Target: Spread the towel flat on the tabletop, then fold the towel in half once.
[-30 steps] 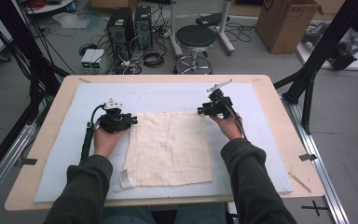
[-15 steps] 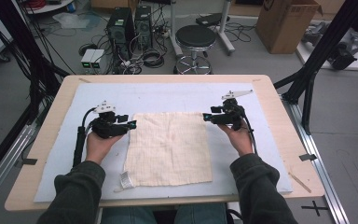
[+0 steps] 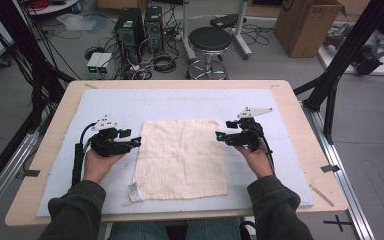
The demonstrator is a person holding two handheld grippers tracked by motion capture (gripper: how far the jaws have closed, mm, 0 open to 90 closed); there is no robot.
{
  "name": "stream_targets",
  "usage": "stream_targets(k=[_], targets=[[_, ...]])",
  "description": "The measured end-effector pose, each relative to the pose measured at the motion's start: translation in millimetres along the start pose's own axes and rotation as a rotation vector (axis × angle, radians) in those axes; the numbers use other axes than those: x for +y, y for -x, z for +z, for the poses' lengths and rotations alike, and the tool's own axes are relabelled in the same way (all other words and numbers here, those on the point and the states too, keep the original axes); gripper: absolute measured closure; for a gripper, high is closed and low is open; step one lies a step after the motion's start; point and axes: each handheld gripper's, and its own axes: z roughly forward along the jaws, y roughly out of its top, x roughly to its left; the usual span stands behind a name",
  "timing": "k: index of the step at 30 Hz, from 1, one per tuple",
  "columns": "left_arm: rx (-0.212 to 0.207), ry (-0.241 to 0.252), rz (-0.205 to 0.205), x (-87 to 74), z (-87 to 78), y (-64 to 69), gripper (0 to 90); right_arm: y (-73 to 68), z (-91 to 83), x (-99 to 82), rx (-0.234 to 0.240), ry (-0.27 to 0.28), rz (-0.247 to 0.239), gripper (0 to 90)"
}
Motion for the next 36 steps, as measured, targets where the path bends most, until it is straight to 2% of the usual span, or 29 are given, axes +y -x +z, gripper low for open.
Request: stream_targets(k=[3, 5, 11, 18, 24, 28, 32, 36], targets=[[-0.009, 0.020, -0.002, -0.4, -4.0, 2.0, 42.2, -3.8, 0.8, -2.8, 0.004, -0.025, -0.003, 28.5], [-0.014, 0.032, 0.003, -0.5, -6.6, 4.1, 42.3, -6.6, -0.7, -4.8, 0.008, -0.016, -0.009, 28.4], [-0.026, 0.023, 0.027, -0.2, -9.7, 10.5, 40.0, -11.8, -4.5, -11.4, 0.011, -0.023, -0.004, 25.4], [-0.035, 0.026, 0.022, -1.7, -9.3, 11.6, 38.9, -12.5, -8.5, -15.7, 0.016, -0.013, 0.009, 22.9], [-0.035, 0.025, 0.018, -1.6, -7.3, 10.7, 38.9, -13.9, -7.4, -14.5, 0.021, -0.014, -0.016, 22.6], [-0.038, 0.011, -0.006, 0.8, -4.1, 7.9, 39.8, -12.5, -7.6, -9.3, 0.027, -0.034, -0.022, 22.2], [-0.032, 0.002, -0.013, 5.9, 0.9, 2.9, 41.3, -7.5, -5.5, 1.8, 0.027, -0.037, -0.033, 22.3], [-0.013, 0.011, -0.030, 12.8, 7.7, -2.7, 43.7, -0.6, -0.5, 13.7, 0.027, -0.053, -0.037, 23.1]])
